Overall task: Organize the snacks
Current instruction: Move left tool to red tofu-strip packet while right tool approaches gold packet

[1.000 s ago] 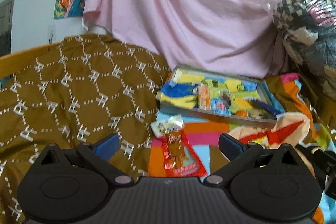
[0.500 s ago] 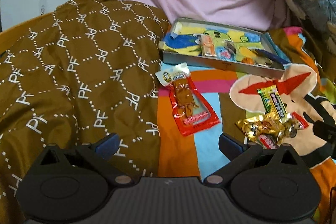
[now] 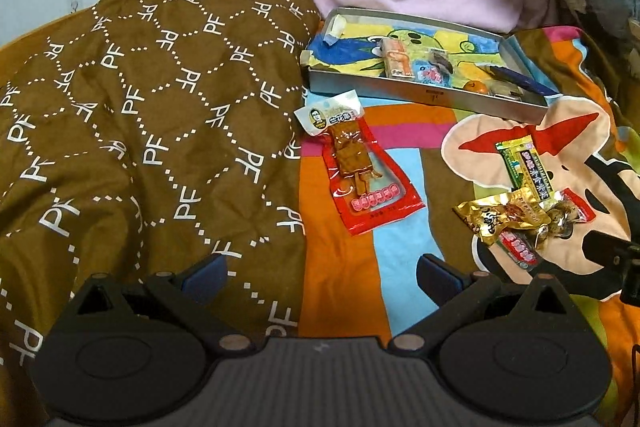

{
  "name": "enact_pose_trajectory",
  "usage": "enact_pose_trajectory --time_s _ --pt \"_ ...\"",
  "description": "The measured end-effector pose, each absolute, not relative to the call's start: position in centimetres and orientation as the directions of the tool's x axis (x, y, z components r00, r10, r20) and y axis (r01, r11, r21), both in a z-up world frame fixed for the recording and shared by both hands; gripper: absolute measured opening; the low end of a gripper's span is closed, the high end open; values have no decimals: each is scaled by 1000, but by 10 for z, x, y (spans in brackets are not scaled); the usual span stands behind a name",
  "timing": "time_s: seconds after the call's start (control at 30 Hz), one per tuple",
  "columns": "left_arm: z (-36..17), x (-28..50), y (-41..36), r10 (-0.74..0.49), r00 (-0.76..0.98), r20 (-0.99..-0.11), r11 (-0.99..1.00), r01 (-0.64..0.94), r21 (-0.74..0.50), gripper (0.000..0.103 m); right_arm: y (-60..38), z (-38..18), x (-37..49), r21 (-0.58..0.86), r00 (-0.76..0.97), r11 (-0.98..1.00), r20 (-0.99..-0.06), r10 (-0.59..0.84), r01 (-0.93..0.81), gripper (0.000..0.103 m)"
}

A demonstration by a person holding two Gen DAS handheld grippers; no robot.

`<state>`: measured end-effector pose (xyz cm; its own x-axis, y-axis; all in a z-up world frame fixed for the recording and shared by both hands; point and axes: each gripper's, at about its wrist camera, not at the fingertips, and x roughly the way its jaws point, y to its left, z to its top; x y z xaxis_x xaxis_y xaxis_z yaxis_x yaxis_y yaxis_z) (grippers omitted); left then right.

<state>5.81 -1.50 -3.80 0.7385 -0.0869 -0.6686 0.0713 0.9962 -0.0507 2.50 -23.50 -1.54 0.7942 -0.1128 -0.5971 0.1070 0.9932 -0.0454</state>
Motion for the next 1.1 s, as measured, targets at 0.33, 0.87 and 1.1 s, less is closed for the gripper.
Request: enact_pose_trajectory --time_s 0.33,0.87,1.1 --pt "-48 77 -13 -113 710 -695 993 99 -61 103 -246 -34 56 152 676 988 -730 99 20 102" --pt "-59 128 -19 -211 696 -686 977 164 -134 103 -257 -63 104 263 618 963 -767 171 60 86" --pt "-65 165 -25 -260 697 -669 965 167 -202 103 -257 -72 122 315 619 945 -760 197 86 76"
